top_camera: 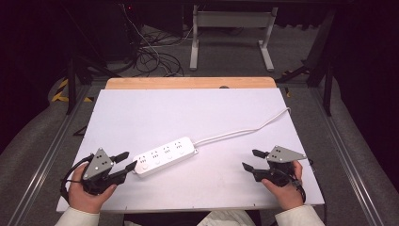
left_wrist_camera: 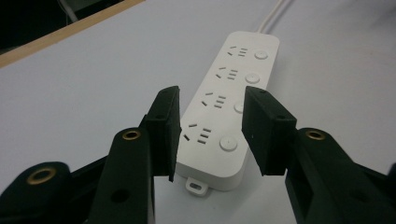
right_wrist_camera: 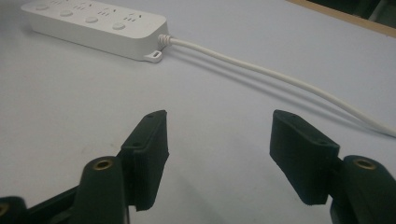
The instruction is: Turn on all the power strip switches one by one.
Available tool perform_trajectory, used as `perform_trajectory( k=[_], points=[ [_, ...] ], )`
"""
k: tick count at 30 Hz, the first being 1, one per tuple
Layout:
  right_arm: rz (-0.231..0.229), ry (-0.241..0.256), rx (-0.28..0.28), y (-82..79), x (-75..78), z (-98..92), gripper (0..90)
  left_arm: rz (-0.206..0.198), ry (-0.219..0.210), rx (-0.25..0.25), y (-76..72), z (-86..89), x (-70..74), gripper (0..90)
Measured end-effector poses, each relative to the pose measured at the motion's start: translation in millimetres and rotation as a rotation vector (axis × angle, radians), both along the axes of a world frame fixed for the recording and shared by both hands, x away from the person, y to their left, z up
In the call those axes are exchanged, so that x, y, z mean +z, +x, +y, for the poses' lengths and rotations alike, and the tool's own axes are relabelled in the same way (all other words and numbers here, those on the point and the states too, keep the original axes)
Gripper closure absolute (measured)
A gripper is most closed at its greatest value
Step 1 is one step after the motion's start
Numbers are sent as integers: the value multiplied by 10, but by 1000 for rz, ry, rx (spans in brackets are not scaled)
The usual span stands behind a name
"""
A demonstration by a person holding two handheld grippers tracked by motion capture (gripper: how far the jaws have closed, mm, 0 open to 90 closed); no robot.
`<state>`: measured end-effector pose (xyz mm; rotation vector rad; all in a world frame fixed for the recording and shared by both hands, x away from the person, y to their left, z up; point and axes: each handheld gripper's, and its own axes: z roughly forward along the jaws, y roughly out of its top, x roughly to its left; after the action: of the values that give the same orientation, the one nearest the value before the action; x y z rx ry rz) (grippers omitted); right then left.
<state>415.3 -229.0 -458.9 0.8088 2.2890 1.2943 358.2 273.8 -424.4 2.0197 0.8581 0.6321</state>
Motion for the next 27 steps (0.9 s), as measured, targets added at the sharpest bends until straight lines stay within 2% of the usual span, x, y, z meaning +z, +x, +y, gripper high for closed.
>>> perform_trajectory(
  k=[3, 5, 7, 16, 21, 27],
  points=[
    [-1, -3, 0, -2, 1, 1, 379, 14, -4, 0, 33, -16, 18, 615],
    [-2, -3, 0, -3, 1, 0, 379, 53, -7, -30, 75, -31, 45, 642],
    [0, -2, 3, 0, 0, 2, 379, 61, 9, -32, 103, -41, 54, 663],
    [1, -2, 6, 1, 0, 0, 379, 110, 2, -66, 275, -123, 100, 693],
    [3, -2, 10, 3, -3, 1, 379, 124, 1, -69, 342, -180, 104, 702],
    [4, -1, 9, 3, -1, -5, 379, 123, 9, -70, 378, -205, 107, 697]
  ],
)
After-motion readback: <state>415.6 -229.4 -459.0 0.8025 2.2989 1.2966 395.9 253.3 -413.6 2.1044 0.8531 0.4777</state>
